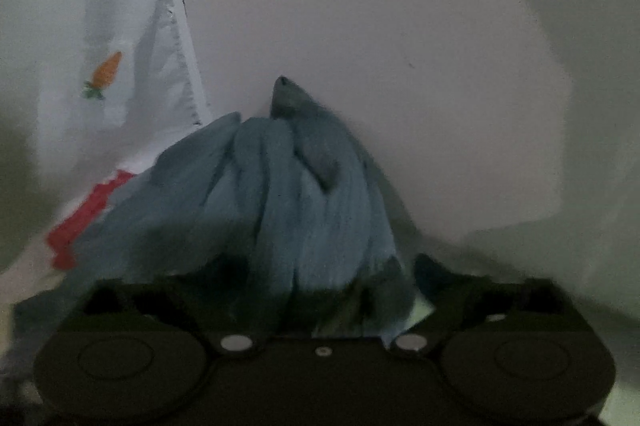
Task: Fold clothes
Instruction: 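Reach into the jeans pile and grasp denim with both grippers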
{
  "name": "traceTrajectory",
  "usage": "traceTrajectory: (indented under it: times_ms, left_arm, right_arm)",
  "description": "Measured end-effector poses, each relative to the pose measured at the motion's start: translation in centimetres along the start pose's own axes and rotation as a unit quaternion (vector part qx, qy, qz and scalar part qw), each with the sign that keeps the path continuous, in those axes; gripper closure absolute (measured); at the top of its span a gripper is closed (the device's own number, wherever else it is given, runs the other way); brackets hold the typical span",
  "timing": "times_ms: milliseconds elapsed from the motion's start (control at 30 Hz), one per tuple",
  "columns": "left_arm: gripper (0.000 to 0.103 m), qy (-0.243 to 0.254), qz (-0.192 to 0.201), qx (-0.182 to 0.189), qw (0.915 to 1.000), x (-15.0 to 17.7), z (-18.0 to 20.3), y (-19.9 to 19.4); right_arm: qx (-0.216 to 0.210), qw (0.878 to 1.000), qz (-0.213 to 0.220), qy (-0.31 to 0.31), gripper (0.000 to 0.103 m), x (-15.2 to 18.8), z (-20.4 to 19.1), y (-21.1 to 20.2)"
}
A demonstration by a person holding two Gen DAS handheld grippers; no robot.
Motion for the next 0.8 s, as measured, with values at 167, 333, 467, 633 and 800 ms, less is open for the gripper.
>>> traceTrajectory:
  times_ms: [167, 333, 467, 633, 800]
  left_arm:
    - [0.031, -0.035, 0.007, 0.021, 0.9992, 0.8, -0.1, 1.5]
    - [0.073, -0.053, 0.004, 0.027, 0.9982, 0.6, 0.8, 0.8]
    - [0.080, -0.033, 0.040, 0.039, 0.9979, -1.5, 2.1, -2.3]
    - [0.084, 0.005, 0.116, 0.044, 0.9922, -5.4, 3.8, -9.0]
    - [0.084, -0.001, 0.193, 0.048, 0.9801, -8.6, 3.6, -18.3]
  right_arm:
    - [-0.043, 0.994, -0.020, 0.102, 0.000, 0.7, 0.9, 2.8]
    - [-0.090, 0.971, -0.040, 0.216, 0.046, 0.6, 1.1, 2.7]
    - [-0.073, 0.970, -0.014, 0.232, 0.068, -2.0, 1.1, -0.9]
    - [-0.127, 0.975, 0.066, 0.171, 0.074, -9.2, -3.0, -8.5]
    - [-0.187, 0.964, 0.118, 0.145, 0.082, -14.7, -5.6, -17.3]
Point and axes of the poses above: each gripper's, at about its wrist camera, not at the fingertips, and y roughly the way its jaws point, z to its right, x to its underside, the point moved 10 cm from there along y, roughly the way its jaws point, and after that the axes turned 15 degrees about z, right-handed, at the moved point
